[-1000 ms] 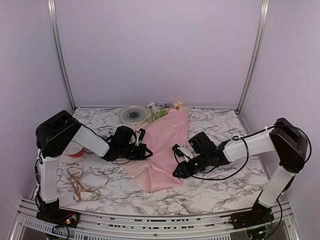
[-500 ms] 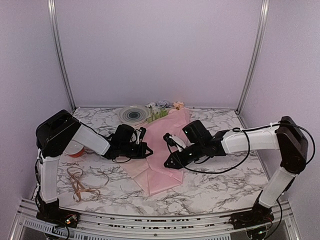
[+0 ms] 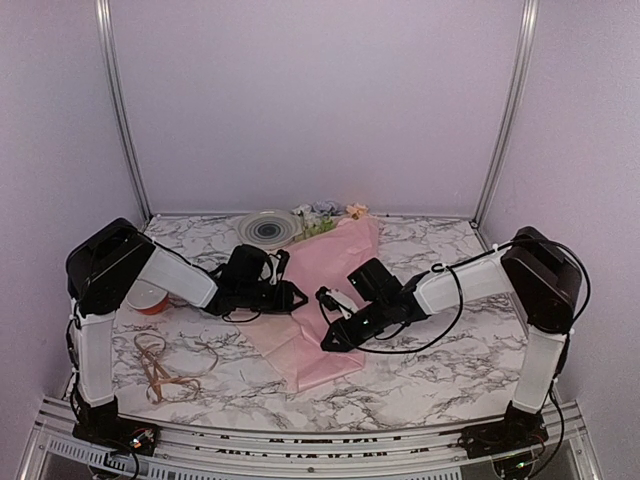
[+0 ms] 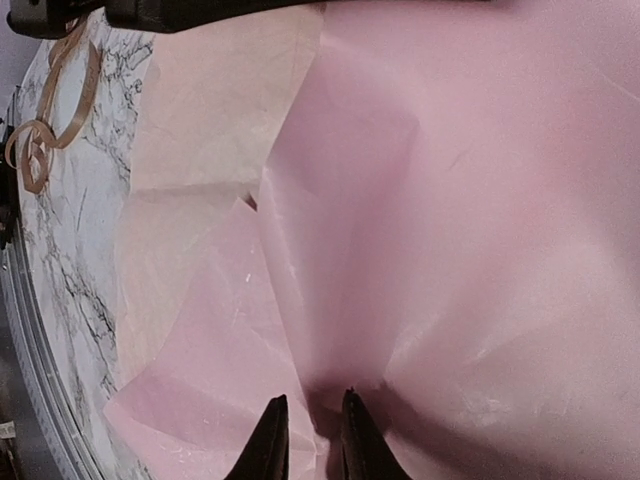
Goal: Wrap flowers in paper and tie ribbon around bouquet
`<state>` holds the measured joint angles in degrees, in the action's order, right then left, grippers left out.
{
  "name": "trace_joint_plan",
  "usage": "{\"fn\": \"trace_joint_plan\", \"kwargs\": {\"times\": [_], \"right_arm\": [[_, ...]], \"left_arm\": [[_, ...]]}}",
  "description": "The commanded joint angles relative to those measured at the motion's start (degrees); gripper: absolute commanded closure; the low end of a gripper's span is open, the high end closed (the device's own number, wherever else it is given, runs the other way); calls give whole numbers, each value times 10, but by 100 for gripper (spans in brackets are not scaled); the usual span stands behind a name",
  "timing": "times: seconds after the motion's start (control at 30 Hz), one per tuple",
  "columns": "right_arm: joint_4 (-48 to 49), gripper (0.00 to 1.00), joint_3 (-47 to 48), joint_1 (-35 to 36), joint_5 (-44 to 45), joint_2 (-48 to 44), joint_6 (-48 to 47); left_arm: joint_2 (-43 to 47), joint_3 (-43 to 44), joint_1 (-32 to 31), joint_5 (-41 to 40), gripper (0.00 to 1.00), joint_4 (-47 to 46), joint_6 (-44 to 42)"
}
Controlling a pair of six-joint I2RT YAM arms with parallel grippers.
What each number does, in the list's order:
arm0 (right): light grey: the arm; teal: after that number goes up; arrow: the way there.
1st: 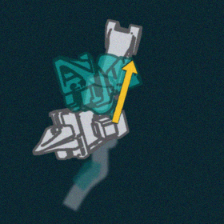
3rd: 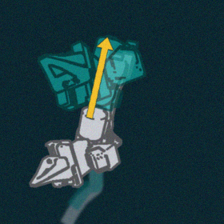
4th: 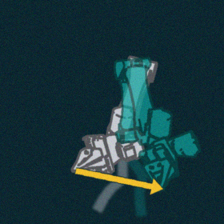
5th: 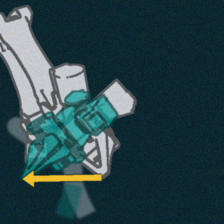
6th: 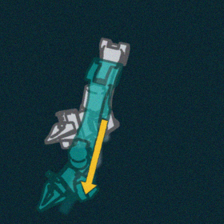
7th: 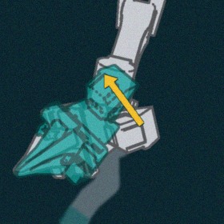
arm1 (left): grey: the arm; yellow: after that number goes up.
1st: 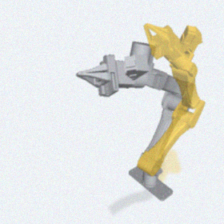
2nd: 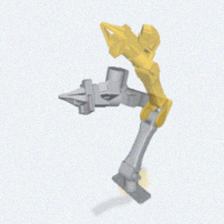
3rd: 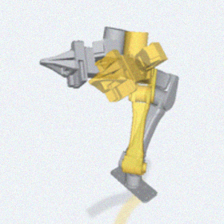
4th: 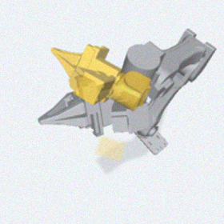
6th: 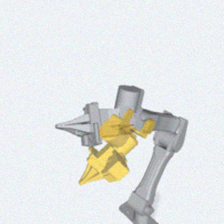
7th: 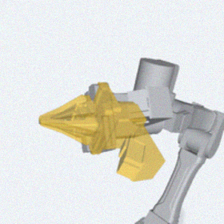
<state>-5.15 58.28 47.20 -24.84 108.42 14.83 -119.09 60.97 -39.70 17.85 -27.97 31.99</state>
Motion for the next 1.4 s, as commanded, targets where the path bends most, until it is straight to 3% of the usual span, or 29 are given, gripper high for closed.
{"fn": "trace_joint_plan", "kwargs": {"times": [0.0,0.23,0.37,0.63,0.87,1.07,1.23,1.37], "right_arm": [[-25,81,-10,5,39,20,11],[-30,81,-8,28,49,13,8],[-23,81,-13,31,53,3,8],[-16,81,-21,34,50,8,8],[-18,81,-18,34,47,5,3],[-12,81,-23,34,52,2,6],[-12,81,-27,34,53,4,6],[-7,81,-32,34,52,3,8]], "left_arm": [[86,-27,3,-47,62,33,-9],[228,-100,21,-207,40,185,-3],[252,-121,49,-238,35,277,17],[285,-215,71,-223,30,241,76],[228,-221,80,-153,30,134,103],[212,-212,77,-92,43,80,123],[228,-206,69,-88,66,78,116],[236,-201,61,-93,90,78,111]]}}
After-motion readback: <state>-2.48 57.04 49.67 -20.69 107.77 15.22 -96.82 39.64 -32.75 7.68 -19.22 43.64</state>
